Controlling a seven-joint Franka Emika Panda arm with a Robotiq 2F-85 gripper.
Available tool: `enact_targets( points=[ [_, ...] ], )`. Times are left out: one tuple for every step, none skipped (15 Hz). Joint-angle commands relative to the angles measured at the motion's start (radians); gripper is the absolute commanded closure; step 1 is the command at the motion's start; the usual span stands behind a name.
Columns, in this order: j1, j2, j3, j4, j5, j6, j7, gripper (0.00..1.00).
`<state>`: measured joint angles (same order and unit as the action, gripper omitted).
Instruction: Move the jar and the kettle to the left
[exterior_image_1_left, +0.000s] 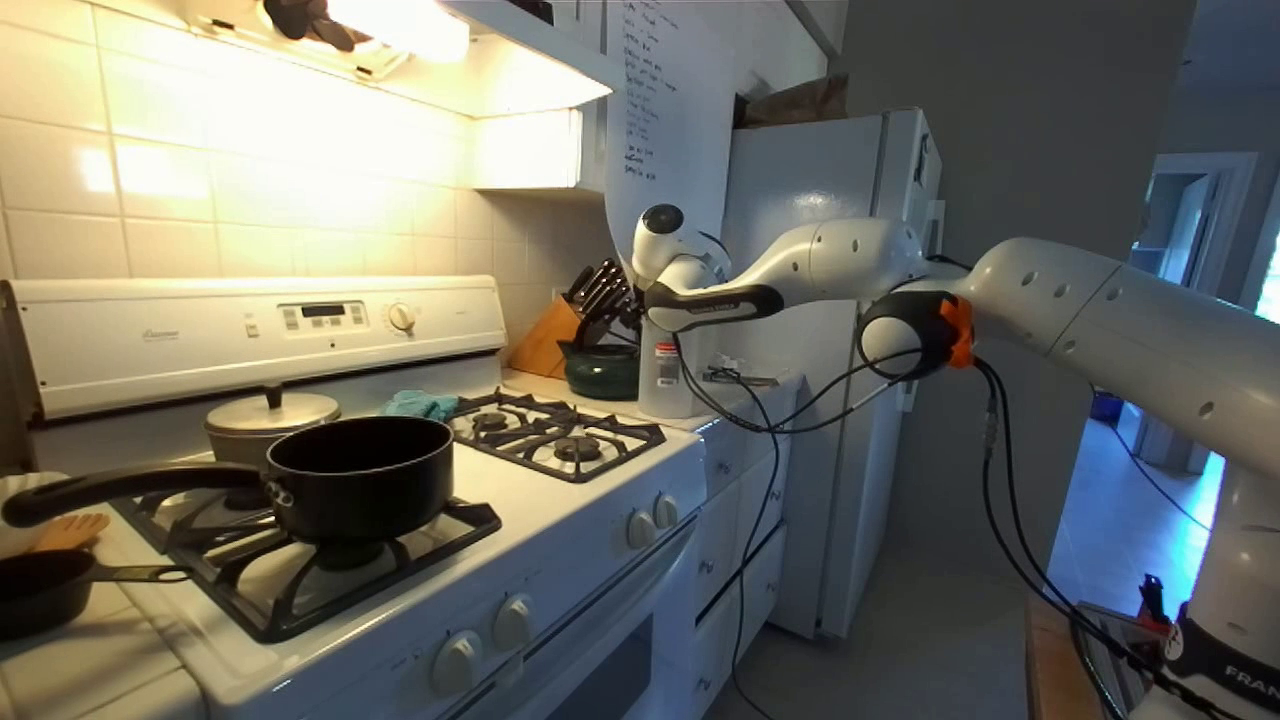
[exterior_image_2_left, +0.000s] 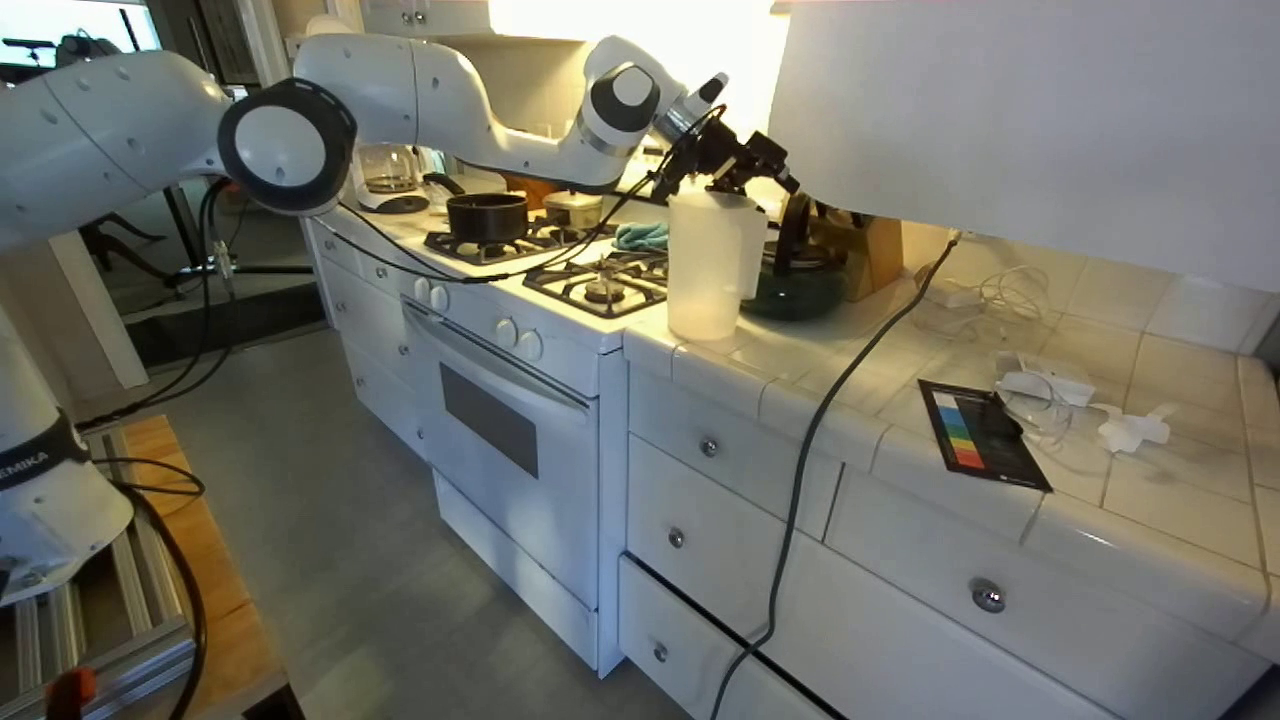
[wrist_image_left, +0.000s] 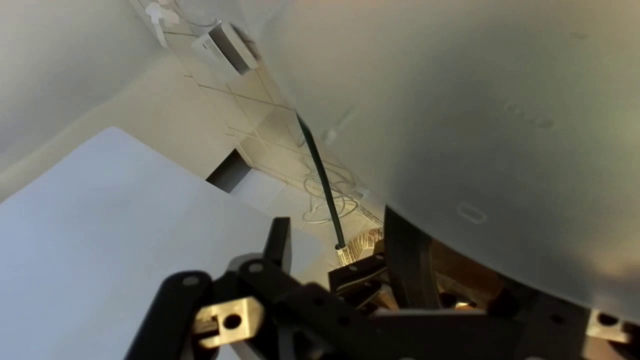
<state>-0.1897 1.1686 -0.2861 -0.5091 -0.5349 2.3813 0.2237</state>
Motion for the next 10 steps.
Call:
enact_targets(
  points=[
    [-0.008,0.040,-0.022,0.044,0.004,0.013,0.079,0.00],
    [-0.010,0.046,-0.024,0.048,0.002,0.031,0.096,0.00],
    [-0.013,0.054,-0.027,0.054,0.001,0.053,0.120,0.00],
    [-0.016,0.058,-0.028,0.057,0.003,0.072,0.141,0.00],
    [-0.018,0.062,-0.030,0.059,0.006,0.089,0.170,0.00],
    [-0.018,0.062,-0.032,0.058,0.010,0.093,0.204,0.00],
    [-0.016,0.060,-0.031,0.054,0.012,0.094,0.228,0.00],
    [-0.016,0.062,-0.030,0.055,0.014,0.105,0.259,0.00],
    [-0.016,0.065,-0.033,0.057,0.016,0.108,0.307,0.00],
    [-0.015,0.070,-0.041,0.062,0.015,0.114,0.366,0.00]
  ],
)
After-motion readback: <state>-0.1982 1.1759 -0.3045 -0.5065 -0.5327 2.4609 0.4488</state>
